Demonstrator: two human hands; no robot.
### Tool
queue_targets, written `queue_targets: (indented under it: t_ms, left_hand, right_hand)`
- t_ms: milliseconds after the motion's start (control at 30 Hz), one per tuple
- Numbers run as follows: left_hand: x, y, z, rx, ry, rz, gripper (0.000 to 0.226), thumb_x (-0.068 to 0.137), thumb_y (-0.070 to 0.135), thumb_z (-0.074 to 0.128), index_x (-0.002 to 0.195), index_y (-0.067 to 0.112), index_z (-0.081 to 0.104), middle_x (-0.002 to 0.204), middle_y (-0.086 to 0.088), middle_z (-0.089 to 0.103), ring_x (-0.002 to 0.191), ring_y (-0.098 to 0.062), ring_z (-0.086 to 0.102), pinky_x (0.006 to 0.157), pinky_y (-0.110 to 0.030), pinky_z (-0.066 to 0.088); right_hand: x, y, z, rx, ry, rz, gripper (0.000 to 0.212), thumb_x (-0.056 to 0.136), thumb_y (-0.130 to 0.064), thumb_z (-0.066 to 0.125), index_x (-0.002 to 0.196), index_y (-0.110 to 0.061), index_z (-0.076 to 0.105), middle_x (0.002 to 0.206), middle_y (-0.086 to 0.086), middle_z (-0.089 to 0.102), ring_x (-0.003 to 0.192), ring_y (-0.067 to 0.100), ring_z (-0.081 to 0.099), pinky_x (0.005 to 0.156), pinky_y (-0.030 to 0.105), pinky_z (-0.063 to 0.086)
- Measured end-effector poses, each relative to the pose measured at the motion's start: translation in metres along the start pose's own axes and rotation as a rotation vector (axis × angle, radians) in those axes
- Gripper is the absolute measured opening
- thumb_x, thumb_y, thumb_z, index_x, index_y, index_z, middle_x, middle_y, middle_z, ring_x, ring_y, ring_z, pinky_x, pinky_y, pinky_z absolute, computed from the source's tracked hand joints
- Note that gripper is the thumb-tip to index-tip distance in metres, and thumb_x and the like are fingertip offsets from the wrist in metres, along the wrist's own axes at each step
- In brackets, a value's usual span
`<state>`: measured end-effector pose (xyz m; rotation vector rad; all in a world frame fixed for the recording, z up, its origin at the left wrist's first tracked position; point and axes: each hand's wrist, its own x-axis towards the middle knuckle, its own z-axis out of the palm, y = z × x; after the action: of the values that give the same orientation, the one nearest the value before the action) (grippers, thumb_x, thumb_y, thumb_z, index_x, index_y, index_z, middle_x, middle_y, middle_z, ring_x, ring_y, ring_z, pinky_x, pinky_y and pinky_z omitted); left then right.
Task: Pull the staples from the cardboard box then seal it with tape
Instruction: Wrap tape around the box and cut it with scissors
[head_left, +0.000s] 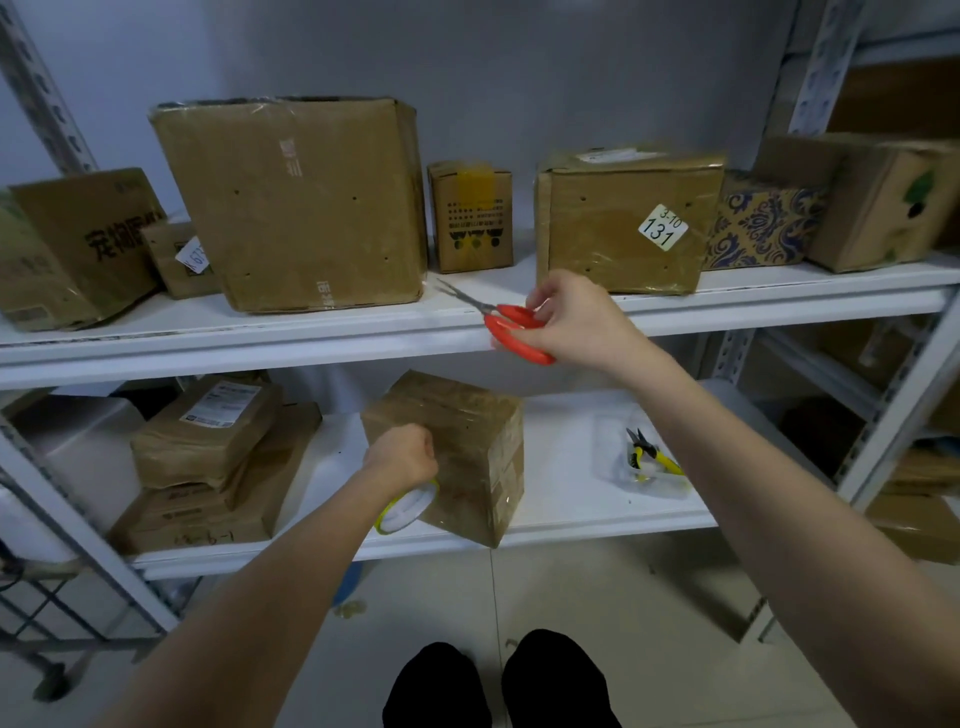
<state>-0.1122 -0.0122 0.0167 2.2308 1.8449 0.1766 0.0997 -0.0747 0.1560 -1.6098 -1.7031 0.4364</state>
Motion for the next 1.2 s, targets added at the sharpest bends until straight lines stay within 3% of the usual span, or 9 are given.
queue_targets:
  t_ms: [133,267,600,667,767,867,933,1000,1200]
  left_hand:
    - [-0.001,-0.001,0.002,-0.015,-0.011,-0.001,0.014,0.08,0.016,0.055,0.086,0.018,0.068,0.097,-0.006,0.068,0.094,-0.025,0.063,0.069,-0.028,0.045]
    - [0.0,-0.001,0.002,-0.035,-0.014,0.013,0.013,0.08,0.015,0.055,0.083,0.014,0.067,0.097,-0.008,0.068,0.095,-0.027,0.063,0.068,-0.027,0.044]
    - [0.001,-0.008,0.004,-0.076,-0.021,0.032,0.018,0.081,0.018,0.057,0.064,0.02,0.054,0.08,-0.005,0.061,0.08,-0.023,0.059,0.064,-0.025,0.041]
    - [0.002,-0.01,0.004,-0.089,-0.031,0.042,0.015,0.08,0.017,0.057,0.066,0.019,0.059,0.077,-0.002,0.059,0.078,-0.021,0.057,0.064,-0.025,0.041]
    - [0.004,-0.012,0.003,-0.086,-0.032,0.056,0.013,0.081,0.018,0.057,0.07,0.016,0.063,0.078,-0.004,0.061,0.079,-0.022,0.058,0.063,-0.025,0.039]
    - [0.004,-0.014,0.002,-0.082,0.032,0.063,0.034,0.084,0.02,0.056,0.054,0.019,0.041,0.065,-0.005,0.057,0.078,-0.028,0.06,0.059,-0.026,0.034]
    - [0.0,-0.015,-0.001,-0.082,0.081,0.052,0.029,0.083,0.019,0.055,0.057,0.017,0.043,0.065,-0.001,0.058,0.08,-0.028,0.06,0.059,-0.027,0.035]
    - [-0.003,-0.018,-0.003,-0.094,0.118,0.026,0.016,0.083,0.017,0.055,0.068,0.023,0.056,0.085,0.0,0.068,0.088,-0.024,0.063,0.065,-0.026,0.041]
    - [-0.012,-0.038,0.003,-0.152,0.174,-0.02,0.013,0.082,0.017,0.057,0.077,0.023,0.068,0.09,0.003,0.068,0.088,-0.019,0.062,0.066,-0.025,0.044]
  right_hand:
    - [0.005,-0.026,0.001,-0.296,0.274,0.09,0.049,0.076,-0.055,0.071,0.105,-0.018,0.06,0.096,-0.003,0.061,0.087,0.015,0.056,0.067,0.03,0.047]
    - [0.027,-0.044,0.014,-0.384,0.237,0.11,0.045,0.075,-0.055,0.073,0.091,-0.016,0.057,0.085,-0.001,0.062,0.077,0.018,0.058,0.061,0.029,0.045]
    - [0.065,-0.059,0.042,-0.511,0.121,0.129,0.03,0.083,-0.037,0.071,0.099,-0.014,0.06,0.084,0.001,0.056,0.079,0.02,0.056,0.066,0.032,0.048]
    - [0.06,-0.053,0.046,-0.5,0.248,-0.006,0.019,0.088,-0.03,0.065,0.101,-0.015,0.064,0.091,0.002,0.062,0.084,0.021,0.058,0.069,0.035,0.052]
    - [0.035,-0.038,0.059,-0.36,0.397,-0.526,0.015,0.091,-0.024,0.056,0.095,-0.018,0.068,0.092,-0.002,0.067,0.085,0.015,0.061,0.065,0.032,0.053]
    - [0.008,-0.015,0.089,-0.417,0.159,-0.625,0.016,0.088,-0.028,0.053,0.092,-0.019,0.066,0.086,-0.001,0.069,0.078,0.019,0.064,0.063,0.035,0.053]
    - [0.002,0.008,0.112,-0.578,-0.035,-0.423,0.021,0.089,-0.03,0.05,0.099,-0.017,0.062,0.097,0.004,0.067,0.09,0.027,0.064,0.071,0.038,0.053]
    - [0.002,0.03,0.131,-0.671,-0.17,-0.223,0.029,0.09,-0.032,0.05,0.109,-0.012,0.058,0.111,0.01,0.06,0.102,0.033,0.06,0.079,0.039,0.049]
    - [0.004,0.063,0.17,-0.696,-0.207,-0.132,0.043,0.091,-0.049,0.051,0.12,-0.017,0.055,0.121,0.008,0.057,0.113,0.03,0.055,0.085,0.036,0.044]
